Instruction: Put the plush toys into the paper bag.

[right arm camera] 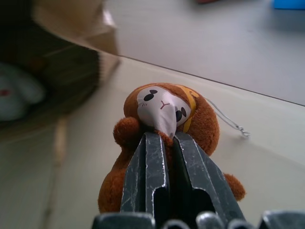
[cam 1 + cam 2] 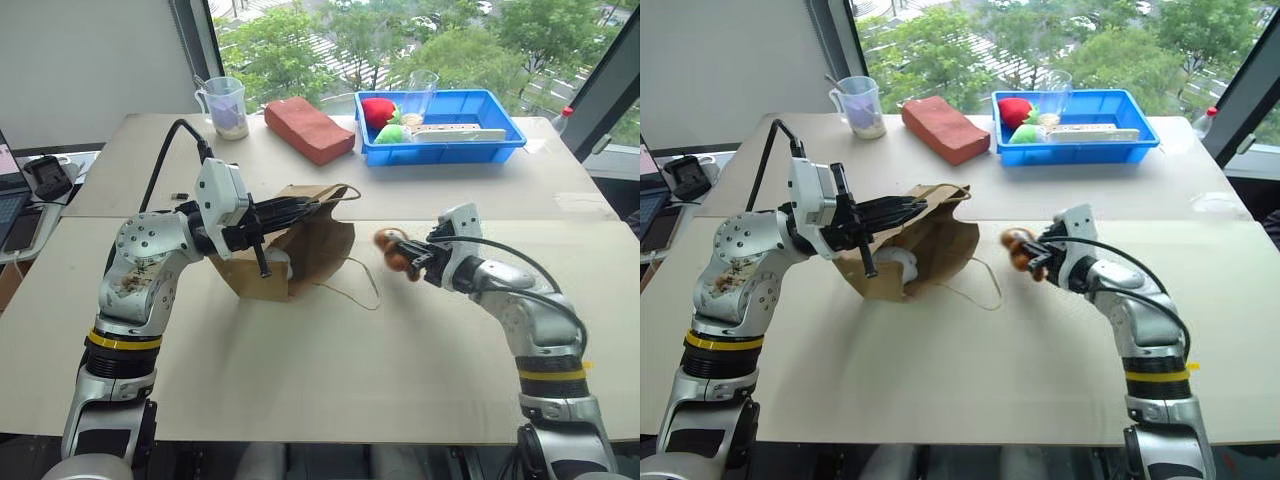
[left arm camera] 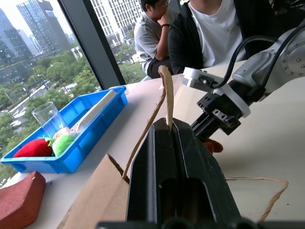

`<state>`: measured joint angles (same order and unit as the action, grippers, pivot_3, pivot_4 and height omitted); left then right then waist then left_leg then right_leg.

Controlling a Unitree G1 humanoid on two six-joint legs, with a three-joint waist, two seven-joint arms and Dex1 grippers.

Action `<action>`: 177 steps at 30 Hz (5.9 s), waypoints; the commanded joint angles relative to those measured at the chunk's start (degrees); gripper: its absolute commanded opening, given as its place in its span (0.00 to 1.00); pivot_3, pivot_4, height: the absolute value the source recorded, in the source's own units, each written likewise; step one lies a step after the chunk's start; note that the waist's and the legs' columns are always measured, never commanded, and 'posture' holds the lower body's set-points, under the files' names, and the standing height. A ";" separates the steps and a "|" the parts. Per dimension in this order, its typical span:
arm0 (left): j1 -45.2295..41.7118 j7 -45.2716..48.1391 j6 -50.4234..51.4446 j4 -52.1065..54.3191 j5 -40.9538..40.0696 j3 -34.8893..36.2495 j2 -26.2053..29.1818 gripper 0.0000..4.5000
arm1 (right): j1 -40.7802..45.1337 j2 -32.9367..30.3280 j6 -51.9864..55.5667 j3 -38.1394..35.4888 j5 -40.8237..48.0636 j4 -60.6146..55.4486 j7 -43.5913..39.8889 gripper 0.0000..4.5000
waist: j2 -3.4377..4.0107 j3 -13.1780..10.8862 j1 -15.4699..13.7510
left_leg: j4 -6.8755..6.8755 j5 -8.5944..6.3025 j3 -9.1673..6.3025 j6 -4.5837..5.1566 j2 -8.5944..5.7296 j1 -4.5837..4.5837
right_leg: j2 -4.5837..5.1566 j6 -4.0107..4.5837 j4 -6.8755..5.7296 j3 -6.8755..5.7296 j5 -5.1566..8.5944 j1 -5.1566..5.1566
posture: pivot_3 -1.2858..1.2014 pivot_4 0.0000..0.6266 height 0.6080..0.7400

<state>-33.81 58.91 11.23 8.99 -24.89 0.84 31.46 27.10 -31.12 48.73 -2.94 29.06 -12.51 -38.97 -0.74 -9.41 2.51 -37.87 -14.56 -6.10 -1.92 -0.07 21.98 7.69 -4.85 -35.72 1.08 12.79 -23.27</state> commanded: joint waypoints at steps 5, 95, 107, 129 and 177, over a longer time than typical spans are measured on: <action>-1.76 0.15 -0.01 1.03 -1.07 0.34 0.12 0.00 | 4.09 0.46 6.63 5.50 6.09 -9.24 -2.32 0.01 | -0.01 0.00 -0.05 | 0.00 0.00 -0.01 0.00 0.00 -0.02 | 0.00 0.00 0.01 -0.01 0.00 0.04 | 0.52 0.24 1.00; -32.60 11.65 -17.19 -51.56 6.27 -1.35 -13.09 0.00 | 10.93 -4.16 11.95 2.14 15.30 -25.26 12.73 0.02 | -0.05 -0.04 -0.21 | -0.07 0.00 -0.04 0.01 -0.03 0.30 | -0.02 -0.01 0.29 -0.08 0.00 -0.09 | 0.52 0.24 1.00; -19.64 15.66 3.36 -28.19 1.83 -1.01 -4.75 0.00 | 11.93 -3.47 5.24 10.46 3.16 -17.06 10.71 0.02 | -0.04 -0.04 0.70 | -0.07 -0.01 -0.10 0.03 -0.01 0.25 | -0.02 -0.01 -0.08 -0.05 0.01 -0.20 | 0.52 0.24 1.00; 5.70 5.45 12.26 -3.28 -3.61 6.61 8.43 1.00 | 25.47 -15.65 8.38 4.34 13.83 -9.41 -16.64 1.00 | 0.00 -0.07 0.01 | -0.03 0.00 -0.06 0.01 0.01 0.29 | -0.03 -0.01 -0.12 0.02 0.01 -0.36 | 0.52 0.24 1.00; 21.58 -15.79 12.26 13.69 3.20 -5.00 -4.66 1.00 | 30.35 -20.61 8.84 5.58 14.01 -7.51 -23.66 1.00 | -0.01 -0.07 -0.45 | -0.05 0.00 0.00 0.01 0.01 0.47 | -0.03 0.01 -0.26 0.06 0.00 -0.65 | 0.52 0.24 1.00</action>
<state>-12.44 45.61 25.79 20.91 -23.43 -3.53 27.82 57.01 -50.85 59.17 3.70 43.51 -18.68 -62.39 -0.75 -9.47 2.06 -37.92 -14.56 -6.09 -1.91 -0.06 22.45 7.66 -4.84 -35.96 1.15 12.79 -23.92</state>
